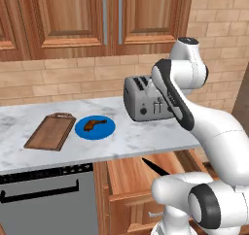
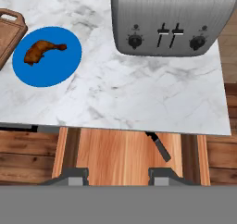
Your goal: Pick up the knife from the drawer and place it on the cutting board. Then place the meat from the plate to the cutting board.
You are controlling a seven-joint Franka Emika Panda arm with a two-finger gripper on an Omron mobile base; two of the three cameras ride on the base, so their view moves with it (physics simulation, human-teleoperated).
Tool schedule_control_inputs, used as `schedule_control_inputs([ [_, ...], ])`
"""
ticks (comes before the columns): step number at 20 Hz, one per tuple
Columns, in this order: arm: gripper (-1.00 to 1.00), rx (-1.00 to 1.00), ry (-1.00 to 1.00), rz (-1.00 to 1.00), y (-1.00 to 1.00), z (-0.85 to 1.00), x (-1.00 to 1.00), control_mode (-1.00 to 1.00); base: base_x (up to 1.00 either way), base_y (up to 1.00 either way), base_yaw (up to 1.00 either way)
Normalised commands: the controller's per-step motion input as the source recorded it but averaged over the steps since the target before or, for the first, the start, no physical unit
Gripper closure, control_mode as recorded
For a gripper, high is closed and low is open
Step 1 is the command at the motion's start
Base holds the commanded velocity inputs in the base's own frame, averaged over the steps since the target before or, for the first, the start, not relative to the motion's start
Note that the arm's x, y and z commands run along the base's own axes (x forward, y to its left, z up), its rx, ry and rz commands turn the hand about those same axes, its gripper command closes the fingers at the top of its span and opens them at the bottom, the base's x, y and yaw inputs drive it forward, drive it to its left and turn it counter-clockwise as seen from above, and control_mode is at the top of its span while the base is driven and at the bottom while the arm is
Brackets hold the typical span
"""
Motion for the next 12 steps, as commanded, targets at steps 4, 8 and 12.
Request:
schedule_control_inputs([
  [4, -1.00, 0.00, 0.00, 0.00, 0.00, 0.00, -0.01, 1.00, -0.12, 0.05, -0.02],
  [8, -1.00, 0.00, 0.00, 0.00, 0.00, 0.00, 0.00, 1.00, -0.40, 0.58, -0.09],
  [12, -1.00, 0.00, 0.00, 0.00, 0.00, 0.00, 0.00, 1.00, -0.49, 0.70, -0.11],
])
